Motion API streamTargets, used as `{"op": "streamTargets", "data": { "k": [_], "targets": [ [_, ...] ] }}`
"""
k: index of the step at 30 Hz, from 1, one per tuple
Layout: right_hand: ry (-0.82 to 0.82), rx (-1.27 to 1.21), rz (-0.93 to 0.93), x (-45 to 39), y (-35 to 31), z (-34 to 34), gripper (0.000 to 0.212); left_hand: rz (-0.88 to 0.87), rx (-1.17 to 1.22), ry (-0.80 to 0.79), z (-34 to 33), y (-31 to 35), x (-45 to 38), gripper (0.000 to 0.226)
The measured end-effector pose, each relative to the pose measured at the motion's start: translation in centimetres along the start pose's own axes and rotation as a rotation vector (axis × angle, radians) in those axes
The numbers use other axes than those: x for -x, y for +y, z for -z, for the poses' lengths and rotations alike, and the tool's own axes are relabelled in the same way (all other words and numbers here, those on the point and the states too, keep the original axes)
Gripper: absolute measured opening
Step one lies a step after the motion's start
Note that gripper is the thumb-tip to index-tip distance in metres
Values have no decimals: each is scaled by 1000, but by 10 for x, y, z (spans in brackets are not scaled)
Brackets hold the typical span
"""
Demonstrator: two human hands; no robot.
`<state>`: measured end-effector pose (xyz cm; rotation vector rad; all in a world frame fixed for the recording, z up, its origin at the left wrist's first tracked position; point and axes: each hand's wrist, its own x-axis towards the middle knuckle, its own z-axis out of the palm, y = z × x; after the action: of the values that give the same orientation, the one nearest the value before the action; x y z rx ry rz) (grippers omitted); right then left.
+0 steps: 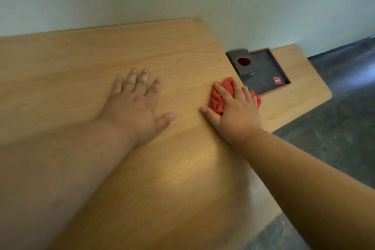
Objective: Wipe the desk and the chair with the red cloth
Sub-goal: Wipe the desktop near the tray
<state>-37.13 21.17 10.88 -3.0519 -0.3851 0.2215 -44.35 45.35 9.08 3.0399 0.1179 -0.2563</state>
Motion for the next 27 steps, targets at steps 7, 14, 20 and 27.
{"op": "streamTargets", "data": {
  "k": [7, 14, 20, 27],
  "targets": [
    [18, 5, -47, -157, -88, 10, 93, 7, 3, 27, -4, 0, -2, 104],
    [19, -57, 76, -133, -116, 3, 98, 8, 11, 37, -4, 1, 0, 106],
    [5, -108, 64, 15, 7, 3, 93, 9, -15, 36, -3, 0, 2, 106],
    [-46, -92, -178, 129, 69, -5, 90, 11, -7, 9, -2, -1, 0, 100]
  ]
}}
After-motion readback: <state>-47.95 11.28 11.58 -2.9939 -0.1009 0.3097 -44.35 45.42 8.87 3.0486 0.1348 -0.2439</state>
